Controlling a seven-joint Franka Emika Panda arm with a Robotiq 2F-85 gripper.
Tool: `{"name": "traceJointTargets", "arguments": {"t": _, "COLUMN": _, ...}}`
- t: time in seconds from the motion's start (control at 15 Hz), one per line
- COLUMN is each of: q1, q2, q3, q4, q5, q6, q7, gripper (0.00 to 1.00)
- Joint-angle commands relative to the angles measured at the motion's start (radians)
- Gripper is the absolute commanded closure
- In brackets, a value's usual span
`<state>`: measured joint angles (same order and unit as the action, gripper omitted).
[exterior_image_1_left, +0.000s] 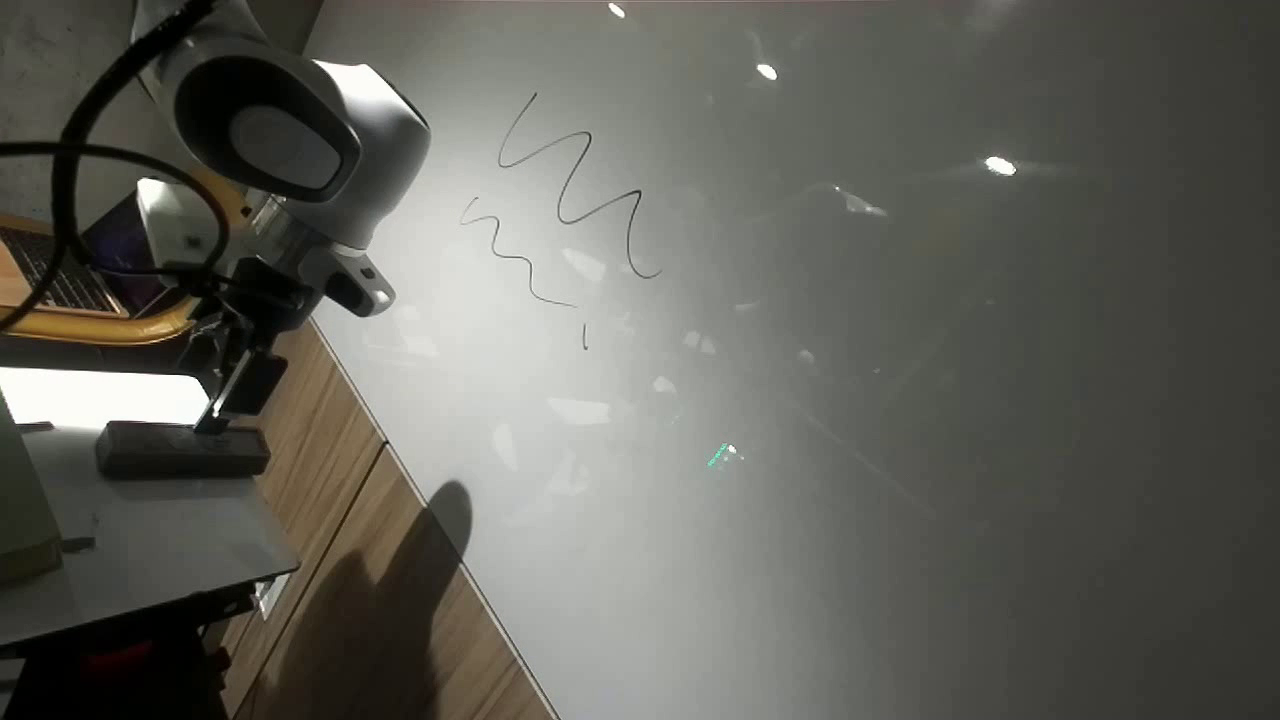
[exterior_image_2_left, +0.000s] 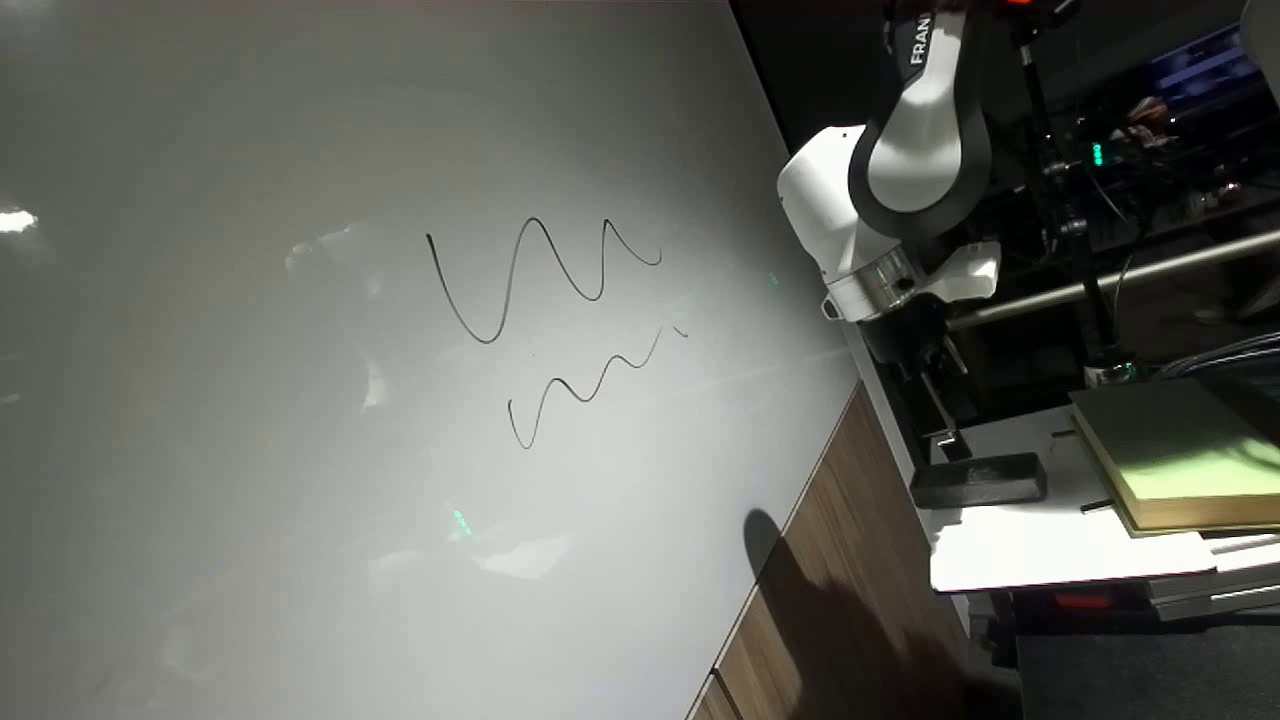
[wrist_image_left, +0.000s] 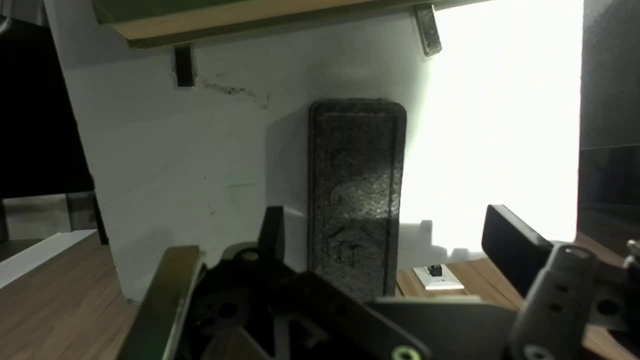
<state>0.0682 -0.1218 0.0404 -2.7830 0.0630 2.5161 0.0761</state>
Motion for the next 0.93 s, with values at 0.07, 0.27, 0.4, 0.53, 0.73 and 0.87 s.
{"name": "traceJointTargets", "arguments": {"t": 0.07, "q1": 0.000, "q2": 0.066, "q3": 0.029, "q4": 0.002, "q5": -0.044, "q6": 0.057, "q7": 0.073, "gripper": 0.00}}
{"name": "traceJointTargets", "arguments": {"t": 0.27, "q1": -0.003, "q2": 0.094, "q3": 0.035, "q4": 0.002, "q5": -0.085, "q6": 0.069, "q7": 0.117, "gripper": 0.00}}
{"name": "traceJointTargets", "arguments": {"t": 0.4, "q1": -0.008, "q2": 0.113, "q3": 0.029, "q4": 0.003, "q5": -0.110, "q6": 0.076, "q7": 0.133, "gripper": 0.00}}
{"name": "traceJointTargets", "arguments": {"t": 0.53, "q1": -0.011, "q2": 0.125, "q3": 0.024, "q4": 0.003, "q5": -0.134, "q6": 0.089, "q7": 0.148, "gripper": 0.00}}
{"name": "traceJointTargets", "arguments": {"t": 0.73, "q1": -0.012, "q2": 0.134, "q3": 0.019, "q4": 0.003, "q5": -0.183, "q6": 0.109, "q7": 0.174, "gripper": 0.00}}
{"name": "traceJointTargets", "arguments": {"t": 0.87, "q1": -0.012, "q2": 0.137, "q3": 0.016, "q4": 0.004, "q5": -0.215, "q6": 0.113, "q7": 0.196, "gripper": 0.00}}
